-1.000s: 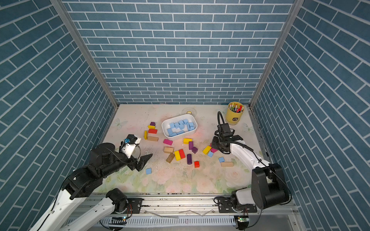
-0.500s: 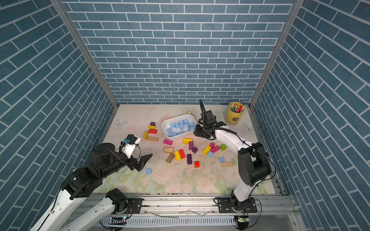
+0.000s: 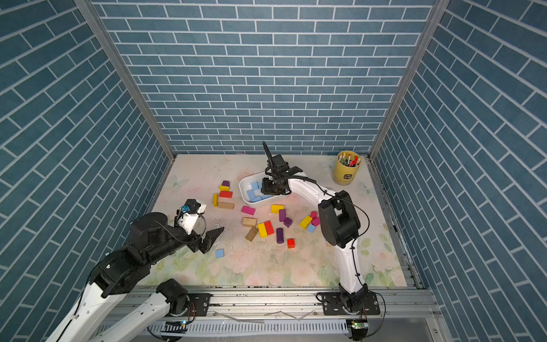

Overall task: Pick out the blue building blocks
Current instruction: Place the building block in the storage box.

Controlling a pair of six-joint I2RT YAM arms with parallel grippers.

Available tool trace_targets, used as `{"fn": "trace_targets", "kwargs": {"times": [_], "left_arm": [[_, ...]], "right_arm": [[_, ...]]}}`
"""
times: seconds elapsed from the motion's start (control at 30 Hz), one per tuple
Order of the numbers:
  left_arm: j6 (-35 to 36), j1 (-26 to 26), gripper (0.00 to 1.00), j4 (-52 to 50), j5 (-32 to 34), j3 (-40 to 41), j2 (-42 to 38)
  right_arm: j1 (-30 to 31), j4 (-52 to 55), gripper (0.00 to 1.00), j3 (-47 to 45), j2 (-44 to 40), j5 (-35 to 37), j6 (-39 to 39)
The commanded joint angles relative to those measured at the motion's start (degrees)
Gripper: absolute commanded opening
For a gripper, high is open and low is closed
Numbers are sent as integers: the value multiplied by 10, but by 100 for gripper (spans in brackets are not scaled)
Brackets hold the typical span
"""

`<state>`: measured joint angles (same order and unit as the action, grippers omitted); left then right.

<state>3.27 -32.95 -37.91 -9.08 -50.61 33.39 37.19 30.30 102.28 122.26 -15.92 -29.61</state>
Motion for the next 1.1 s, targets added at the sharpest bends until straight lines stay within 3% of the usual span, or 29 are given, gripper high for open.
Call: {"fn": "trace_targets", "kwargs": {"times": [0.0, 0.23, 0.5, 0.8, 1.07], "left_arm": [[3, 5, 99, -2, 0, -9, -4], [3, 8, 99, -1, -1, -9, -4], [3, 9, 99, -1, -2, -9, -4], [2, 10, 99, -2, -2, -9, -4], [3, 10, 99, -3, 1, -9, -3]], "right_arm": [[9, 39, 22, 46, 30, -18, 15], [29, 65, 29, 115, 100, -30, 12], [43, 77, 50, 145, 114, -38, 12], [44, 78, 60, 124, 76, -28, 19], [47, 13, 63, 18, -36, -23, 32]]}}
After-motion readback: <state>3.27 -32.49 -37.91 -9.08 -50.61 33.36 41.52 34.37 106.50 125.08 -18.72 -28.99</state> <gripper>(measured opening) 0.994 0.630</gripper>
